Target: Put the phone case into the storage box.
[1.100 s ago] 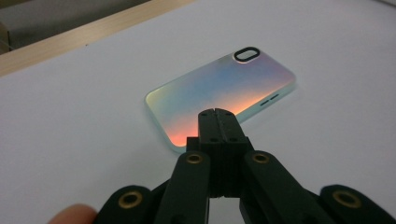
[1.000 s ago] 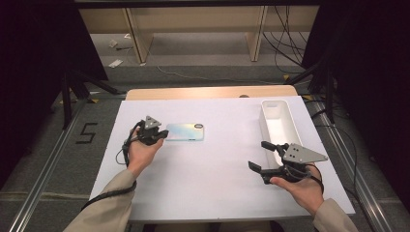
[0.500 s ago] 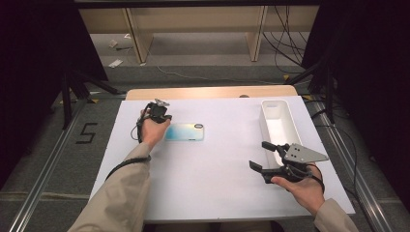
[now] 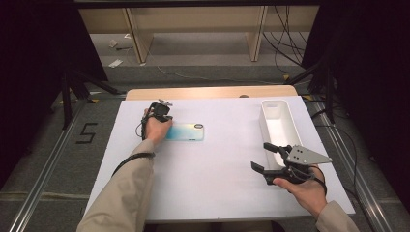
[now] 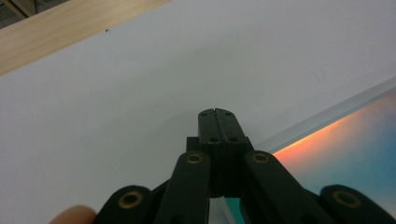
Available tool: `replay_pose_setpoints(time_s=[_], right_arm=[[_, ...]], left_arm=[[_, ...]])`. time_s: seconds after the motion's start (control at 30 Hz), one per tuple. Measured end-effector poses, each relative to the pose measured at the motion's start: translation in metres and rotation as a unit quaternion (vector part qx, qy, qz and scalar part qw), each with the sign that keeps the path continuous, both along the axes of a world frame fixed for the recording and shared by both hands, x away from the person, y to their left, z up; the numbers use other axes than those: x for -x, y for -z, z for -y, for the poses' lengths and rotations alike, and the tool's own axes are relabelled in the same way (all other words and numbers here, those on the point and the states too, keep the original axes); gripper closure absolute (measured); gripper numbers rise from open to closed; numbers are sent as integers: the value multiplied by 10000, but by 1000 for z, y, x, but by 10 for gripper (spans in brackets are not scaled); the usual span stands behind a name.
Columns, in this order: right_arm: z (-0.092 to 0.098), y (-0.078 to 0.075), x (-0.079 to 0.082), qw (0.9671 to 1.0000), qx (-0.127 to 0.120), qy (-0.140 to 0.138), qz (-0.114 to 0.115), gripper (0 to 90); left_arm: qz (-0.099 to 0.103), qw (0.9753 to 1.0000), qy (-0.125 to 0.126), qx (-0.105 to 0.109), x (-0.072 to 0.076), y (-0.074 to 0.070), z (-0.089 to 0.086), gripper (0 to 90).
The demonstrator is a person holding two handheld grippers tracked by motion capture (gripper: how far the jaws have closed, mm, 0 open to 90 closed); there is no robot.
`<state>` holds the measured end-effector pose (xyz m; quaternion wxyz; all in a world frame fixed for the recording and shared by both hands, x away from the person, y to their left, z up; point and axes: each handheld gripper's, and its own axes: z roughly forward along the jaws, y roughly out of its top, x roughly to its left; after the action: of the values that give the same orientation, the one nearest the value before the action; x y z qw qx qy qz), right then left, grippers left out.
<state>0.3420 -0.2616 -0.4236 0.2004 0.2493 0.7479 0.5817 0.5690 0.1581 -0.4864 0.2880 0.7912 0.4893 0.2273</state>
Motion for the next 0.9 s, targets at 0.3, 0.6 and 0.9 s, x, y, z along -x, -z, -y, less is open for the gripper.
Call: replay_pose_setpoints(time_s=[0.3, 0.6, 0.9], right_arm=[[1, 0, 0, 10000, 13, 13, -34, 211], [1, 1, -1, 10000, 11, 27, -41, 215], [0, 1, -1, 10000, 33, 33, -53, 217]], left_arm=[[-87, 9999, 119, -54, 0, 0, 1, 900], [-156, 9991, 388, -112, 13, -1, 0, 900], [-65, 9974, 711, -97, 46, 1, -1, 900]])
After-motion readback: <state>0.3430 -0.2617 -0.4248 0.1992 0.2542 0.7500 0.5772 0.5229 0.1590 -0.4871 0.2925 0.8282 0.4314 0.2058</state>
